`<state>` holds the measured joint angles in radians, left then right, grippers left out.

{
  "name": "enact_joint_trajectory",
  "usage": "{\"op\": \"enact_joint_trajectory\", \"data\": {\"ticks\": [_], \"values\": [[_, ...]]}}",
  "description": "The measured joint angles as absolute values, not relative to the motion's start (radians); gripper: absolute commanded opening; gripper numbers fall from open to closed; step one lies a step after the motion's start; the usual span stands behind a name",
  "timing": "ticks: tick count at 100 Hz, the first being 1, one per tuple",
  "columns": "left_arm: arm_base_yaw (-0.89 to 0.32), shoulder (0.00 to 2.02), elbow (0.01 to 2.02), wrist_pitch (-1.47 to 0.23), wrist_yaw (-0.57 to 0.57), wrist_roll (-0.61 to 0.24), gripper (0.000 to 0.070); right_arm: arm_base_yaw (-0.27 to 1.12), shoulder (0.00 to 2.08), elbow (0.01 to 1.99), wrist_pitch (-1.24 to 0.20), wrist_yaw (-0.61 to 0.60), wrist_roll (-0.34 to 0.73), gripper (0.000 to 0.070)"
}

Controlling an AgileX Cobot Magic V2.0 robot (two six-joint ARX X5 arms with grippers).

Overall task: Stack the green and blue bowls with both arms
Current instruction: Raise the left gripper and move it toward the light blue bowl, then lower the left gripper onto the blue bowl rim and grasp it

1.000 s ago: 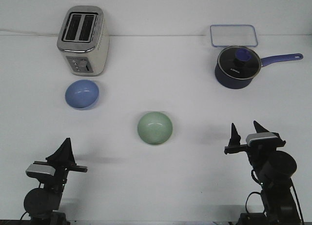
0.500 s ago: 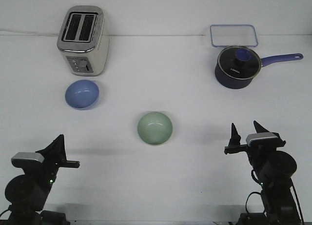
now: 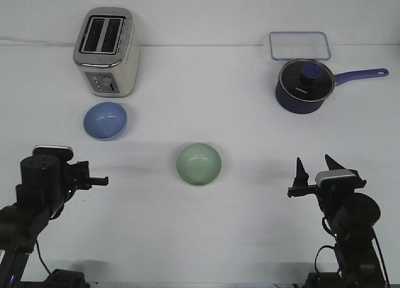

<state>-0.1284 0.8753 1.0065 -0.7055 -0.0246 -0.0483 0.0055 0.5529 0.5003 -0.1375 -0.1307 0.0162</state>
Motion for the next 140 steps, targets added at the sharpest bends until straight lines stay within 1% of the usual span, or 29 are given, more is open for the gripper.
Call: {"op": "enact_joint_trajectory", "data": {"ticks": [19, 46, 49, 51, 55, 67, 70, 75, 96, 104, 116, 140], "values": [[-0.128, 0.976, 1.007, -0.715, -0.025, -0.039, 0.0011, 0.006, 0.553, 0.5, -0.138, -0.131, 0.016, 0.0502], [-0.129, 0.981, 1.007, -0.712, -0.025, -0.064, 0.0018, 0.006, 0.553, 0.5, -0.138, -0.131, 0.016, 0.0502], [-0.129, 0.981, 1.007, -0.713, -0.025, -0.068, 0.003, 0.006, 0.553, 0.5, -0.138, -0.131, 0.016, 0.0502], [-0.129, 0.981, 1.007, -0.713, -0.025, -0.071, 0.005, 0.006, 0.553, 0.5, -0.138, -0.131, 0.016, 0.0502], [-0.129, 0.981, 1.007, -0.713, -0.025, -0.078, 0.0124, 0.006, 0.553, 0.5, -0.138, -0.131, 0.016, 0.0502], [-0.129, 0.981, 1.007, -0.726, -0.025, -0.093, 0.0416, 0.006, 0.553, 0.5, -0.138, -0.131, 0.016, 0.0502], [-0.129, 0.981, 1.007, -0.732, -0.025, -0.093, 0.0466, 0.006, 0.553, 0.5, -0.138, -0.131, 0.016, 0.0502], [-0.129, 0.981, 1.007, -0.743, -0.025, -0.094, 0.0508, 0.006, 0.553, 0.5, -0.138, -0.131, 0.016, 0.0502], [-0.129, 0.983, 1.008, -0.741, -0.025, -0.095, 0.0509, 0.006, 0.553, 0.5, -0.138, -0.131, 0.016, 0.0502], [-0.124, 1.015, 1.04, -0.748, -0.024, -0.095, 0.0509, 0.006, 0.553, 0.5, -0.138, -0.131, 0.016, 0.0502], [-0.093, 1.119, 1.151, -0.754, -0.024, -0.095, 0.0509, 0.006, 0.553, 0.5, -0.138, -0.131, 0.016, 0.0502], [-0.034, 1.398, 1.45, -0.813, -0.024, -0.088, 0.0509, 0.006, 0.553, 0.5, -0.138, -0.131, 0.016, 0.0502]]}}
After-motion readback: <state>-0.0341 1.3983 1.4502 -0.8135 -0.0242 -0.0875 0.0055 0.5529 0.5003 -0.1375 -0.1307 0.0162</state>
